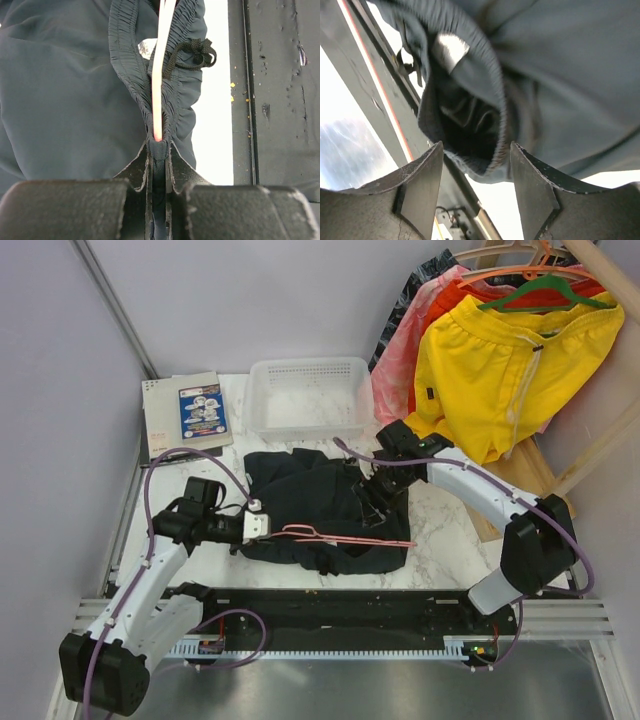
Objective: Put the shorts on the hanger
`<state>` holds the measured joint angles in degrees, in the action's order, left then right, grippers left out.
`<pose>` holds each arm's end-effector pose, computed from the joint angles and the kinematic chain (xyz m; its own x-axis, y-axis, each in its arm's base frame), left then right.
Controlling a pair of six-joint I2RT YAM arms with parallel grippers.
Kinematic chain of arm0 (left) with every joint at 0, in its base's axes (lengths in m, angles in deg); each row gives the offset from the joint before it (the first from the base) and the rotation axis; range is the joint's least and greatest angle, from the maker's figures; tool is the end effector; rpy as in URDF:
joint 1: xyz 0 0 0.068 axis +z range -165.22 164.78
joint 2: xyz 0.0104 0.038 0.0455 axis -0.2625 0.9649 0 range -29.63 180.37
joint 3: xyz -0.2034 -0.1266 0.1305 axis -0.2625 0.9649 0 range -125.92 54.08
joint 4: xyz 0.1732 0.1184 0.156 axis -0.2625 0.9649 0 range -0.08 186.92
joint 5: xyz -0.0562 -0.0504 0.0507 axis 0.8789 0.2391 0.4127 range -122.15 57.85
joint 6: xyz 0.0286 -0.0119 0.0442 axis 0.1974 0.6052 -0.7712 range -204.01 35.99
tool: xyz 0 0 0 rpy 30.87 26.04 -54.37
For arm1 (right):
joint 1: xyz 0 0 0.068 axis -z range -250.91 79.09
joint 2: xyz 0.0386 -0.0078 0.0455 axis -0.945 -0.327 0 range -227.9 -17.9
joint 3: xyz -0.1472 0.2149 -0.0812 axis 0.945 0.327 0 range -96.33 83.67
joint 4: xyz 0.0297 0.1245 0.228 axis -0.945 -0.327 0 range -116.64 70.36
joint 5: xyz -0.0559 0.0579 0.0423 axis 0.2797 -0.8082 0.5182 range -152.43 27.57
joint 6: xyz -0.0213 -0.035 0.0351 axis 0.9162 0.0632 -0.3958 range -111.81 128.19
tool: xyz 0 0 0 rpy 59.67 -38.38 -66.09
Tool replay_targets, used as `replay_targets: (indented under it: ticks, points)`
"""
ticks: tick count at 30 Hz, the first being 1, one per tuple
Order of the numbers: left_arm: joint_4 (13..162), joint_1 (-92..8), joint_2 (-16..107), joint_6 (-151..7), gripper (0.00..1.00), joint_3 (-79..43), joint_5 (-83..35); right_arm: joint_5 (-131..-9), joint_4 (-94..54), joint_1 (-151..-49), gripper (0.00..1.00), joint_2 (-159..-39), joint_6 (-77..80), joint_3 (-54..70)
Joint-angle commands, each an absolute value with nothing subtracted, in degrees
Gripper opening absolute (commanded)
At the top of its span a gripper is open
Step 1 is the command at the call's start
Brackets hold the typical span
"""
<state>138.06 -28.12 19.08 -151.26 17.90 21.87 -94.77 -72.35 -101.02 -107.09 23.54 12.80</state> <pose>0.1344 -0.0603 0.2345 0.1486 0.5217 -0.8401 0.9839 0.0076 0.1788 0.2513 0.1677 0.2590 -0.6368 -0.6279 -0.4475 -0.7704 0.4951 0.4017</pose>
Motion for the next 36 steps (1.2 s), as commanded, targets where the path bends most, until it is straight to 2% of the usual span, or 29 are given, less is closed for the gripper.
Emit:
replay_targets:
  ticks: [1,6,11,12,14,15,24,36]
  points:
    - [138.43,-28.49,18.98,-154.15,0.02,17.43,23.39,-86.28,-71.77,-105.01,0.62,-106.76,23.57,15.55]
    - [138.35,-28.49,19.07,-153.71,0.02,17.43,23.04,-80.02,-70.09,-106.24,0.59,-110.09,21.82,16.78]
    - [138.43,-28.4,19.42,-152.13,0.02,17.34,21.82,-78.25,-70.17,-106.42,0.43,-112.12,22.42,18.19]
    - [138.35,-28.4,19.5,-151.78,0.02,17.43,21.29,-77.3,-70.96,-106.51,0.33,-112.3,22.43,18.37]
    - [138.26,-28.4,19.59,-151.43,0.02,17.43,19.01,-76.15,-71.67,-105.63,0.19,-111.78,22.6,19.59]
    - [138.26,-28.4,20.29,-150.12,0.02,17.43,18.04,-74.93,-71.84,-104.93,0.0,-110.47,22.51,20.12]
    - [137.2,-26.29,25.57,-143.87,0.02,15.41,10.65,-66.66,-72.9,-97.9,0.0,-99.74,25.32,22.32]
    - [139.4,-20.05,26.8,-142.56,0.02,13.21,19.53,-63.93,-73.08,-93.41,0.0,-97.8,28.4,23.82]
